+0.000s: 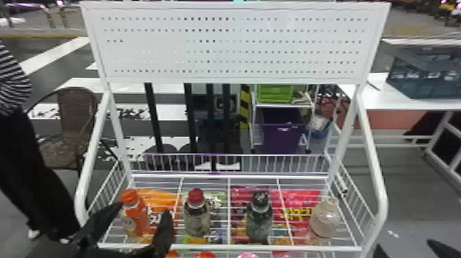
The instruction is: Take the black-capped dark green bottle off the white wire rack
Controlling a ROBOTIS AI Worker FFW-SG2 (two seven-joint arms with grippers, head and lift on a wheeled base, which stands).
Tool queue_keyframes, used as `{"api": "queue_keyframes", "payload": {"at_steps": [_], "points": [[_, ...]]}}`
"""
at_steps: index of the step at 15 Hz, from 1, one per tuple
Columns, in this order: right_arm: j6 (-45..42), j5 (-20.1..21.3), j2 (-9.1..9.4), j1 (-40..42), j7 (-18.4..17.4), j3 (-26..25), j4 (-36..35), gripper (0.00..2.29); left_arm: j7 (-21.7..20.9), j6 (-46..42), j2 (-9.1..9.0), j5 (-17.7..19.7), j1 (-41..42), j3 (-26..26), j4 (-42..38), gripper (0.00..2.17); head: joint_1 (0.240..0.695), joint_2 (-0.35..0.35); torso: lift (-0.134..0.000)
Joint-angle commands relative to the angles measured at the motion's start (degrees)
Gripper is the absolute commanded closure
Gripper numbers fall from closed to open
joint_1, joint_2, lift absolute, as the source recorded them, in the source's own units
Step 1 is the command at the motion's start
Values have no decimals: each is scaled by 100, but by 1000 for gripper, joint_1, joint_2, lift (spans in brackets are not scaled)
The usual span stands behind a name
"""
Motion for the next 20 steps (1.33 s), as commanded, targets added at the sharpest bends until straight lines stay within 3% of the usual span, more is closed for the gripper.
{"api": "queue_keyframes", "payload": {"at_steps": [1,8,10,14,20], "points": [[0,0,3,0,0,0,12,124,0,-9,0,0,0,0,20,144,499,0,0],[0,0,3,-44,0,0,91,124,0,-27,-9,0,0,0,20,144,499,0,0],[-35,26,3,-263,0,71,460,124,0,-27,-9,0,0,0,-16,144,499,0,0],[-984,475,-23,-1011,0,1055,1919,127,9,-9,-18,0,-44,-35,-16,144,499,0,0],[-475,782,3,-2232,-220,2444,3150,130,9,79,-18,0,-105,-44,20,144,499,0,0]]}}
